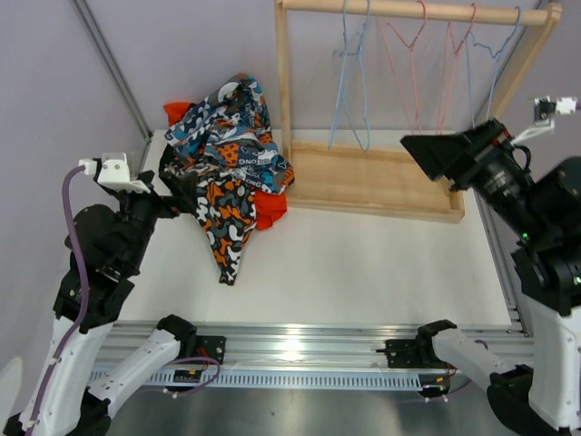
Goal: Remove the shorts from the hanger
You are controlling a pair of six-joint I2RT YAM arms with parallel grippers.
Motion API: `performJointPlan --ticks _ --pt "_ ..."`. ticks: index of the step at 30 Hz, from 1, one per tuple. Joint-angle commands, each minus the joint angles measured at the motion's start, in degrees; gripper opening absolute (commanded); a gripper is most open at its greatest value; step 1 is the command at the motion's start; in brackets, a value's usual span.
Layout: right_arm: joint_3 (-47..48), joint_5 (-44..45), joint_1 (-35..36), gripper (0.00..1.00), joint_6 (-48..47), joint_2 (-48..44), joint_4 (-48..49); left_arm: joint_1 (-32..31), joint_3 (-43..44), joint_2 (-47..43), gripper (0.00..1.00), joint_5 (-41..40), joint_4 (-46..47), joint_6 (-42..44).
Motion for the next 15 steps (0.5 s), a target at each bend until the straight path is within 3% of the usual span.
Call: performJointPlan --ticks 1,6,15 --pt "-0.3 7.3 -0.1 0.99 -11.5 -0.5 -14.0 -0.4 2.0 -0.8 0.99 0.8 -2.4 -0.2" --pt "1.5 9.8 0.3 0.99 -16.2 -2.6 -19.1 -0.4 4.8 -1.4 0.99 1.0 -6.0 -0.2" --pt "18.8 13.6 -0.2 0.99 -28.3 -7.2 -32.9 -0.4 12.9 -2.0 0.99 -0.4 -16.3 1.7"
